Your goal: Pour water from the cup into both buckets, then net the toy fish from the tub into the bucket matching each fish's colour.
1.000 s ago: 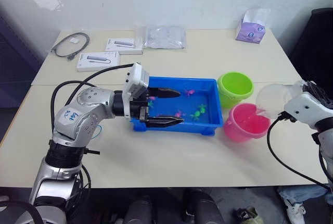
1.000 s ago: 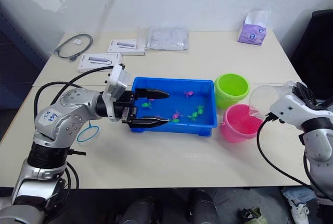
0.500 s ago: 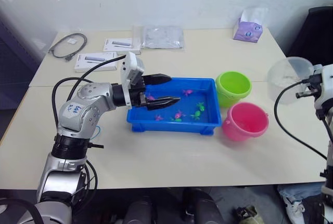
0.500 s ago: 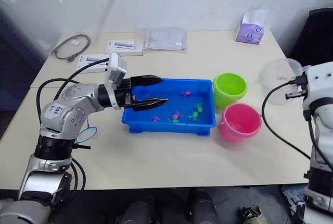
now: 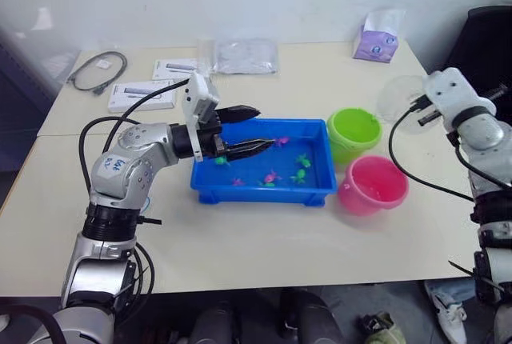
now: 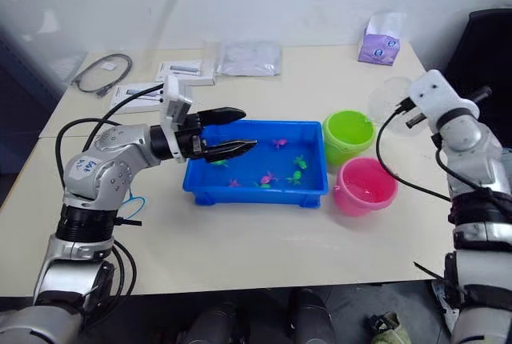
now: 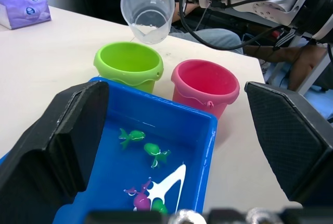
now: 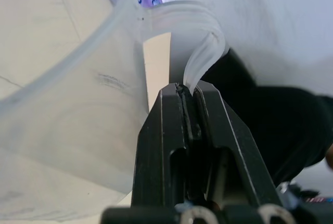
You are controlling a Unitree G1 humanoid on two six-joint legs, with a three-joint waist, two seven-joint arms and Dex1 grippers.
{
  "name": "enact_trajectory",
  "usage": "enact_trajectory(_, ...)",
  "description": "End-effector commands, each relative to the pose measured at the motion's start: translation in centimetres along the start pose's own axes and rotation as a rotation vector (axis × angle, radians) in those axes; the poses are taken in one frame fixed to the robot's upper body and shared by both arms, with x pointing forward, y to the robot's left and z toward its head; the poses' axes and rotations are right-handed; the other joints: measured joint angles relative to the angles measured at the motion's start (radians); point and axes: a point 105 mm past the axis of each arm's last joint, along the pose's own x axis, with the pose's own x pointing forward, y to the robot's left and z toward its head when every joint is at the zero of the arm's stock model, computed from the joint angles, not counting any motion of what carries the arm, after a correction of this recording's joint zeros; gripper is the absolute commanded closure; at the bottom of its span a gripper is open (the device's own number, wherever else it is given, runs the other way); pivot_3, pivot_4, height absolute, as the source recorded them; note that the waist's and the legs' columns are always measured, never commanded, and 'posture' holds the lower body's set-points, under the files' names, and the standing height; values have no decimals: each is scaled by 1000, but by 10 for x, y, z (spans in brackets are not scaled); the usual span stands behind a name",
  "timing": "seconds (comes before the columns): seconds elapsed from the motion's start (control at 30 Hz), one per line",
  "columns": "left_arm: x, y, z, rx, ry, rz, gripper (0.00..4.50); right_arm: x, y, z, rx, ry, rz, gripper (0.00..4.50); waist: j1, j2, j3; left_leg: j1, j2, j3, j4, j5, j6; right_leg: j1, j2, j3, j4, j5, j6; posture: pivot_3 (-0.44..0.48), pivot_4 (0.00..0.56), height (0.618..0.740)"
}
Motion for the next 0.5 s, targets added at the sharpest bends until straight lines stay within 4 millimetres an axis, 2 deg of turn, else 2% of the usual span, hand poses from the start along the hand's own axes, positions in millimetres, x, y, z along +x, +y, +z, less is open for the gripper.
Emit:
enact_trajectory(0.03, -5, -4, 10, 43, -25, 11, 0, 5, -22, 21, -161, -93, -74, 4439, -2, 0, 0, 0, 0, 0, 0, 0, 0, 0, 0, 0, 0, 0, 0, 0, 150, 740)
enact_trajectory(0.37, -8, -4, 9, 44, -23, 30, 0, 8, -23, 65, -661, -313, -141, 4439, 0, 0, 0, -3, 0, -1, 0, 0, 0, -2, -1, 0, 0, 0, 0, 0, 150, 740)
enact_trajectory(0.5, -8, -4, 8, 43, -23, 34, 0, 6, -23, 74, -767, -389, -175, 4439, -4, 0, 0, -3, 0, -1, 0, 0, 0, -2, -1, 0, 0, 0, 0, 0, 150, 740)
